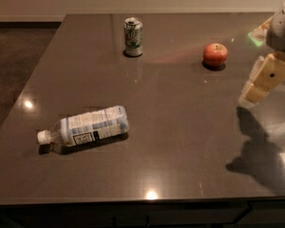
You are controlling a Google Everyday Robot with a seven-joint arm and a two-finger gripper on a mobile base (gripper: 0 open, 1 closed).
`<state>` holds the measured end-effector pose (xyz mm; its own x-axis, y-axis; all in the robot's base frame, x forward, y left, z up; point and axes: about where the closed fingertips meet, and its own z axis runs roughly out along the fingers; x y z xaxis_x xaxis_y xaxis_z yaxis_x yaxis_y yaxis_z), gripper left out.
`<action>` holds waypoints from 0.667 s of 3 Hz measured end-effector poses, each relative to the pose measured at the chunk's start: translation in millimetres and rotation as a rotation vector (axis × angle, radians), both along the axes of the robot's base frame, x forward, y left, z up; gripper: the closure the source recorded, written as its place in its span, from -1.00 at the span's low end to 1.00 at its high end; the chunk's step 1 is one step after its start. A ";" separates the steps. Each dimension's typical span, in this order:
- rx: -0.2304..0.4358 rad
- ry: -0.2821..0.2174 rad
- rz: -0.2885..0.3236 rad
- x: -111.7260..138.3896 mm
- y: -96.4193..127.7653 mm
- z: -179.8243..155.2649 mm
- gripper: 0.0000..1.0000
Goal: Move apple near 7up can
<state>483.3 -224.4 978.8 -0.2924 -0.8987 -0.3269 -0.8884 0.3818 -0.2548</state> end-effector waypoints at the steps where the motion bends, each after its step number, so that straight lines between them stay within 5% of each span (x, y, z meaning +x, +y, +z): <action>1: 0.074 -0.042 -0.042 48.3 -8.2 -2.0 -1.00; 2: 0.163 -0.097 -0.117 117.8 -21.6 -7.5 -1.00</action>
Offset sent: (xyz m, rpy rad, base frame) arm 0.1688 -0.0349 -0.0058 0.2462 -0.1529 -0.1653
